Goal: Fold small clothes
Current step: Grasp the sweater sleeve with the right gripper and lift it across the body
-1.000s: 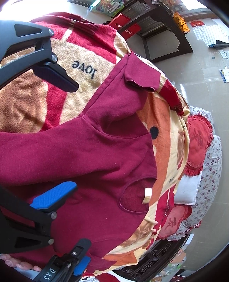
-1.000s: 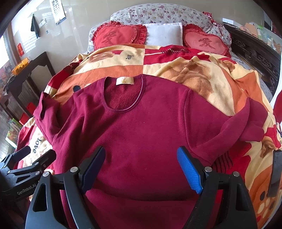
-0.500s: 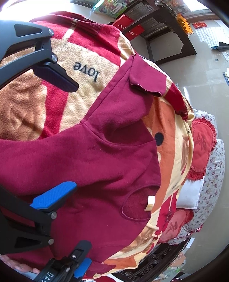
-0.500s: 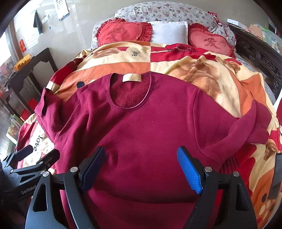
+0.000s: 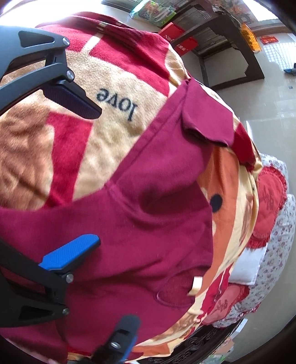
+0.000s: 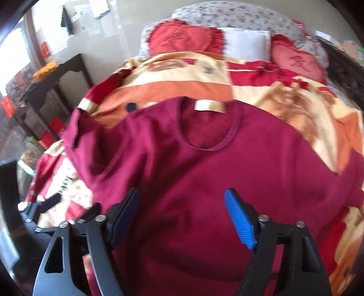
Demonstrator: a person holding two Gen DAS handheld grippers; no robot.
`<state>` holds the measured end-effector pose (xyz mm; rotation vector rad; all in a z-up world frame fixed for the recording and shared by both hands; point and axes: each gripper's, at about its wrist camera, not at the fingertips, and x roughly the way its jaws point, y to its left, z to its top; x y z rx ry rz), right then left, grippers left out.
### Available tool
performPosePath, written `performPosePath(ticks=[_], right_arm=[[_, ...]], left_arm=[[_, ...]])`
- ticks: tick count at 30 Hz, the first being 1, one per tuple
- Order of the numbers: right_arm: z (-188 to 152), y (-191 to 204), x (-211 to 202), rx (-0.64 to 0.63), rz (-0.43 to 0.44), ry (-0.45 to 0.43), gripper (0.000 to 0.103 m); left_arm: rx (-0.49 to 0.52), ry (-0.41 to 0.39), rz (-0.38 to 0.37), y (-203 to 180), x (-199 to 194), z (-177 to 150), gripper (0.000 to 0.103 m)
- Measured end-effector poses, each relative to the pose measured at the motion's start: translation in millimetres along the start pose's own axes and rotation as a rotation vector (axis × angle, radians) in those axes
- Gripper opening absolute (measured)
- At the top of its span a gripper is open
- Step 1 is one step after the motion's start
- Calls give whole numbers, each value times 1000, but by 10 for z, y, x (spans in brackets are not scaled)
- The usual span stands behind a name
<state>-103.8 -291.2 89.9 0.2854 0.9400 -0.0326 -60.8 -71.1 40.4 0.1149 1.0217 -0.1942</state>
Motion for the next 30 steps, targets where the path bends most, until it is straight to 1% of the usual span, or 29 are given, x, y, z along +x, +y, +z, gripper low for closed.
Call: performPosePath(ticks=[2,4,6,7,10,13,15,20,21,22,23,24,25,27,30], right_arm=[[92,95,40,0,65,7,53],[237,227,114,8,177,19,53],[373,408,205,-8,241,38,53],[472,558,275,-33,270,42,53],[645,874,456,-85,314,50,53],[796,1159,688,-115,360,77,53],[887,1310,862,-128,369,97,53],[1041,1486,1266,-139,366,145,53],[1058,1511,1323,-136,374,152,50],[1073,1532,1383,-132,385,161,38],[1095,1561,1418,-131,395,168,30],[1094,1586,1438,-135,405,174,15],[1094,1616,1463,-144,408,174,6],[1100,1639,1437,-154,408,155,0],[1114,1613,1253,-158,429,89,0]], left_arm=[[-21,9,8,93,57,-1,103],[-44,18,12,179,113,-3,103],[-68,24,8,263,156,-6,103],[-81,27,6,303,177,-5,103],[-112,32,-2,411,227,-12,103],[-113,36,-3,481,267,-5,103],[-108,31,-3,514,273,9,103],[-122,26,-15,589,276,68,103],[-125,24,-16,609,291,95,103],[-126,22,-15,625,298,106,103],[-126,20,-14,635,311,124,103],[-125,18,-12,642,316,131,103],[-123,15,-8,638,323,138,103],[-121,12,-3,659,351,182,103],[-124,9,4,669,365,195,103]])
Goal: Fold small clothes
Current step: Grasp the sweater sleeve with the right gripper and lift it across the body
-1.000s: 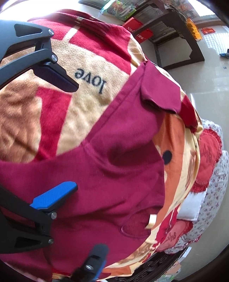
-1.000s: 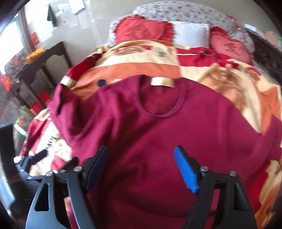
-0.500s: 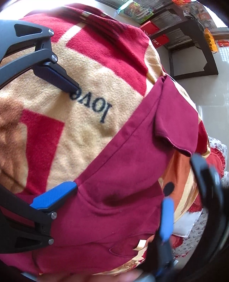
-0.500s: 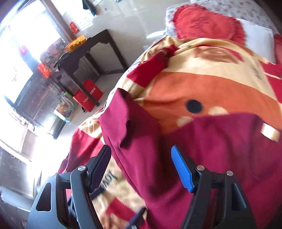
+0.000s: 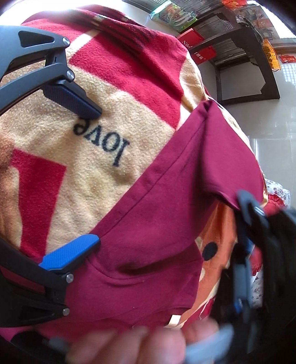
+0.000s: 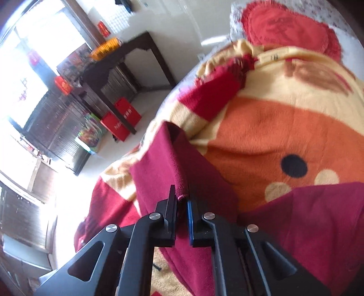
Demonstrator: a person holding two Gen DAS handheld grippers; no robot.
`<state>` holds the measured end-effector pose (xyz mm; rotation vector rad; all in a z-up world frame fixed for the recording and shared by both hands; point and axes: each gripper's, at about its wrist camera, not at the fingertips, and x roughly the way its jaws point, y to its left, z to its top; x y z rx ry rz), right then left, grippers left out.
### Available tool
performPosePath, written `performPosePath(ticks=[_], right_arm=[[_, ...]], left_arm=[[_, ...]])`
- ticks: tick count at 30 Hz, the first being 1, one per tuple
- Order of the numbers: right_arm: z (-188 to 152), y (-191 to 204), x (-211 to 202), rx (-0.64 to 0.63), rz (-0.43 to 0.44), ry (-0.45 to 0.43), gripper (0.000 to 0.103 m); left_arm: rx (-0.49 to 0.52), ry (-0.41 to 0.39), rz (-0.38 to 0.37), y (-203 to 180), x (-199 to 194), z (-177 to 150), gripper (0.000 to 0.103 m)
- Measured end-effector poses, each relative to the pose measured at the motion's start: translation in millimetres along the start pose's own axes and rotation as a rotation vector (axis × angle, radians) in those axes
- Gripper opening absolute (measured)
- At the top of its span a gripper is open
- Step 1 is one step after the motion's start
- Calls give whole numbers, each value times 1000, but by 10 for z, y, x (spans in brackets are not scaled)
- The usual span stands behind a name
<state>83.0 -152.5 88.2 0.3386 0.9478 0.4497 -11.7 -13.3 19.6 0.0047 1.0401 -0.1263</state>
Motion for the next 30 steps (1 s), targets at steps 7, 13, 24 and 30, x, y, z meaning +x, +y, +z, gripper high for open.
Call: performPosePath(ticks=[7,13,24,30], right_arm=[[-94,-13,-764,-10,55,-130,0],[-243,-190,-1371,15,42,-179,0],[-676,-858,-2363,122,9,-225,0],[-1019,-1463,-2791,238,-90,-235,0]], left_arm=[[-24,-3,28,-51,52,59,103],[-30,-1,62,-116,82,82,103],[-22,-20,125,-217,134,58,103],[-15,-24,160,-357,123,23,103]])
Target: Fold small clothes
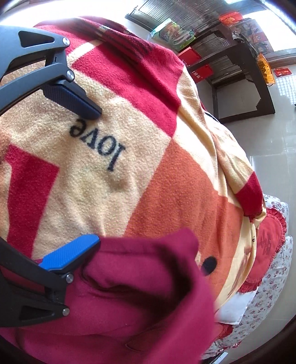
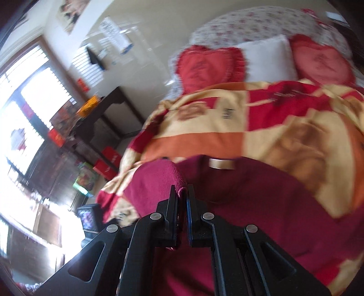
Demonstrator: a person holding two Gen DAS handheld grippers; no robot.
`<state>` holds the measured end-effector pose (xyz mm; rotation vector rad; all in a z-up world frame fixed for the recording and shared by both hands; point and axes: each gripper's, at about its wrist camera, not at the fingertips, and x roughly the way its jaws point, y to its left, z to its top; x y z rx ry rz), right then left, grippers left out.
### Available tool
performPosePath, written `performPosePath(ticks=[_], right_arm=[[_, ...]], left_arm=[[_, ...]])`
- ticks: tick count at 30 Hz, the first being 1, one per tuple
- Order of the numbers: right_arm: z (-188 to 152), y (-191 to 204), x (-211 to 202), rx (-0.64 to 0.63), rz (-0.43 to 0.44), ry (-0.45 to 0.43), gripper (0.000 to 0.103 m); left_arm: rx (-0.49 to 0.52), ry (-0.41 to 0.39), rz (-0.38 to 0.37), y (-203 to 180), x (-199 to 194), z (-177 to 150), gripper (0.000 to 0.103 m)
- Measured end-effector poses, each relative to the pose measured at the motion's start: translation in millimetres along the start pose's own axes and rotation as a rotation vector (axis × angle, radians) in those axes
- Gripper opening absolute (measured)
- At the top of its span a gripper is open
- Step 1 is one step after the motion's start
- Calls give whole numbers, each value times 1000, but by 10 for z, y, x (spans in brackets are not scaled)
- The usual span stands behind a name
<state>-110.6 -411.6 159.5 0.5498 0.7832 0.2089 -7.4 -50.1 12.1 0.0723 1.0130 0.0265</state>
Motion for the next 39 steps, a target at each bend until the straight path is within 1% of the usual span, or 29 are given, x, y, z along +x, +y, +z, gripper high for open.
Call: performPosePath(ticks=[2,3,5,8,11,13,15,16,17,18,19,20,21,22,24,25,26,28,29,30,32,34,35,36,37,38,39], right_arm=[[-22,-185,-100,28,-27,-4,0],[-55,-281,-145,37,-54,-3,0],[-129,-486,-213,56,-136,21,0],[-256,-746,-245,76,-216,53,0],[-363,-1016,-197,113,-302,96,0],[-433,-1203,-93,140,-366,144,0],[-498,-1308,9,121,-429,187,0],[-516,-1324,58,104,-477,199,0],[-511,-1319,80,98,-504,202,0],[-493,-1303,74,96,-515,194,5],[-445,-1231,51,85,-536,162,15],[-385,-1122,28,63,-546,118,19],[-333,-1030,26,47,-537,89,20],[-263,-876,47,20,-495,62,20],[-153,-567,188,-32,-377,64,21],[-93,-362,322,-71,-296,76,21],[-64,-189,440,-103,-236,89,22],[9,226,793,-181,-108,132,26],[25,407,965,-211,-66,154,28],[51,623,1223,-259,-23,188,29],[48,864,1554,-320,-8,232,30],[20,1054,1966,-379,-1,302,31],[-10,1087,2126,-395,-1,339,31],[-41,1113,2294,-409,-18,383,29],[-94,1129,2451,-430,-52,427,12],[-131,1153,2531,-452,-69,433,0],[-121,1181,2554,-457,-60,425,0]], left_arm=[[7,4,7,-21,1,-4,103],[9,3,10,-30,-9,-10,103],[10,0,6,3,-40,-4,103],[9,-11,-9,66,-109,-23,103],[31,-28,-18,72,-216,-54,103],[48,-36,-36,64,-296,-92,103],[68,-42,-63,60,-373,-125,103],[82,-51,-75,51,-413,-147,103],[99,-60,-79,38,-448,-172,103],[117,-69,-78,16,-470,-189,103],[138,-78,-75,-14,-483,-201,103],[153,-84,-72,-46,-475,-202,103],[167,-87,-71,-70,-470,-213,103],[177,-88,-71,-93,-453,-216,103],[181,-84,-89,-118,-409,-197,103],[179,-85,-111,-124,-394,-187,103],[176,-86,-129,-130,-384,-174,103],[175,-94,-165,-148,-362,-138,103],[176,-93,-178,-158,-341,-113,103],[175,-85,-194,-162,-310,-93,103],[163,-71,-218,-157,-251,-63,100],[154,-44,-244,-145,-177,-45,86],[151,-28,-265,-135,-141,-36,83],[148,-20,-286,-120,-120,-28,78],[147,-21,-303,-96,-125,-29,75],[151,-24,-310,-76,-139,-31,72],[157,-28,-313,-53,-159,-34,67]])
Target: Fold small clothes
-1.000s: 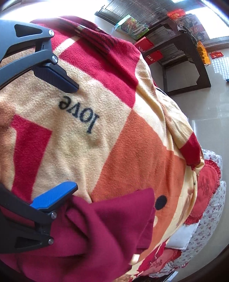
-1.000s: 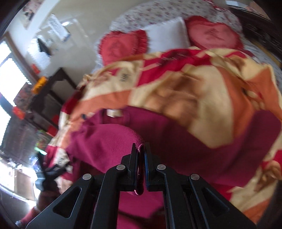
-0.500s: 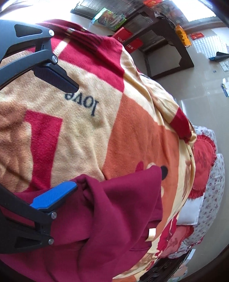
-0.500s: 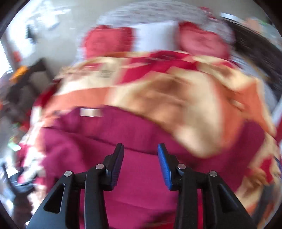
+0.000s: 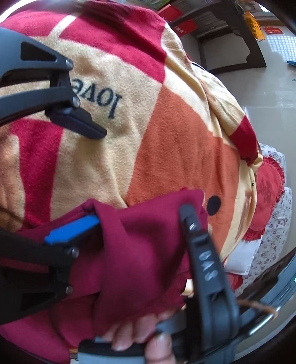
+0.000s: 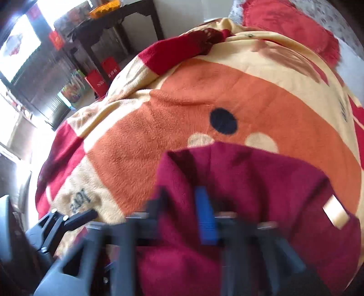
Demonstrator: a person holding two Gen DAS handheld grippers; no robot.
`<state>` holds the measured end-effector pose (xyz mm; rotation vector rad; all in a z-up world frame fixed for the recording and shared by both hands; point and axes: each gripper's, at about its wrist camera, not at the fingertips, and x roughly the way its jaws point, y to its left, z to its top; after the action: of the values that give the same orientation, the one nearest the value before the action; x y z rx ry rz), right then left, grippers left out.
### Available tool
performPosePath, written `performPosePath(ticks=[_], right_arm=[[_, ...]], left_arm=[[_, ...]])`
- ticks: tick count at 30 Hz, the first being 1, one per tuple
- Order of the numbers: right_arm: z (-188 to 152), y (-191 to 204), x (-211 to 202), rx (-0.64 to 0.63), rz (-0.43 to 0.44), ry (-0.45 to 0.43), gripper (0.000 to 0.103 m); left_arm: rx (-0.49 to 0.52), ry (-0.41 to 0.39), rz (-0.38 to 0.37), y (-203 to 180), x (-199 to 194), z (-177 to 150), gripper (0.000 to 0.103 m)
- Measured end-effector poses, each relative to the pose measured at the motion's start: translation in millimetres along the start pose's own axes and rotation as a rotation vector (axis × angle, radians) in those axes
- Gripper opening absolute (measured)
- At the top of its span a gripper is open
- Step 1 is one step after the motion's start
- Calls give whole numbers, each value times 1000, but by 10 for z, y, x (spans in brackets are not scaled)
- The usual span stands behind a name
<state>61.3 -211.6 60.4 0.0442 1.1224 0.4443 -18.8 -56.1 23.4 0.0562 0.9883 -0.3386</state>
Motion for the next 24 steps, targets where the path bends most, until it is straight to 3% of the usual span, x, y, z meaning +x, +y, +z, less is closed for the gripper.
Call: performPosePath(ticks=[5,10,11,12,16,21,24], right_arm=[[142,195,-27,-13,90,-123,0],[179,245,279,26,81,-76,0],[153,222,235,44,92,-78,2],[104,193,128,63,99,-88,11],[-352,55,-449,127,110,-191,14],[-948,-83,-525,175,17,-130,14],[-1163,-265,-396,267,27,-78,14]], left_arm=[[-3,-4,35,183,-107,-9,64],[-51,-19,78,387,-241,2,64],[-59,-28,78,405,-270,14,64],[-67,-35,74,415,-301,30,64],[-76,-78,48,309,-393,147,65],[-23,-75,55,-5,-262,239,77],[-5,-17,126,-111,-44,217,77]])
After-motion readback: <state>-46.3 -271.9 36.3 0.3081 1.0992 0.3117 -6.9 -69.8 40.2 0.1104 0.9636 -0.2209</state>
